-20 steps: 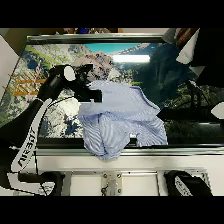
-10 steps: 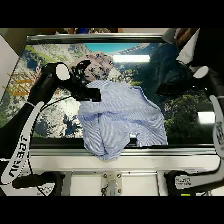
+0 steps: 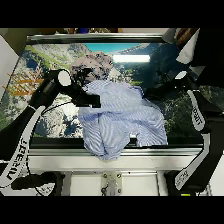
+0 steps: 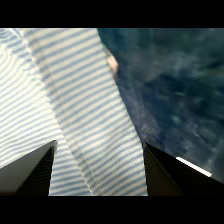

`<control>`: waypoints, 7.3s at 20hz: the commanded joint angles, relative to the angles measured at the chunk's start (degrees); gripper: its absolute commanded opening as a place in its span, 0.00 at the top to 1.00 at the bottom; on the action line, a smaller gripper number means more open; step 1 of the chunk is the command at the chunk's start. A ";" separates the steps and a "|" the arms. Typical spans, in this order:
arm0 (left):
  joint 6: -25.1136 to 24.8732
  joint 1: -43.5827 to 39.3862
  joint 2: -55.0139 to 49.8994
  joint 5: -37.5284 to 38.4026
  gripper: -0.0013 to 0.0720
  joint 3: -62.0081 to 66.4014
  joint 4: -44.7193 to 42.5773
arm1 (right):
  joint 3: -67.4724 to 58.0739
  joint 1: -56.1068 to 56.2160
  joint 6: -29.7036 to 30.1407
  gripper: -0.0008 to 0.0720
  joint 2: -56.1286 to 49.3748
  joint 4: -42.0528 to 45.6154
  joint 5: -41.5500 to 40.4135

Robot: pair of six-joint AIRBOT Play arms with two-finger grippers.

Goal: Fold the clothes and pants, and hang the long-sleeved shirts on hangers.

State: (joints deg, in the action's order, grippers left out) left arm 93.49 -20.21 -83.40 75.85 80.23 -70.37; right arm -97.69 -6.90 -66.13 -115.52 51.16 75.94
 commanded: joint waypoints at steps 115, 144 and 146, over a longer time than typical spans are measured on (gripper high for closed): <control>9.70 -3.37 33.77 -6.64 0.96 -33.99 9.94 | 18.40 38.58 -50.51 0.97 52.72 37.35 25.86; 1.81 26.51 0.39 -30.10 0.01 -15.63 -45.70 | 18.40 38.88 -50.49 0.96 51.54 37.11 25.97; 1.77 26.93 -5.38 -30.95 0.01 -12.55 -45.66 | 18.40 38.88 -50.49 0.96 51.52 37.11 26.05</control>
State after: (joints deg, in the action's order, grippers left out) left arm 95.42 6.26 -83.53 48.71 66.08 -112.12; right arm -79.31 31.94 -116.62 -63.96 88.31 101.84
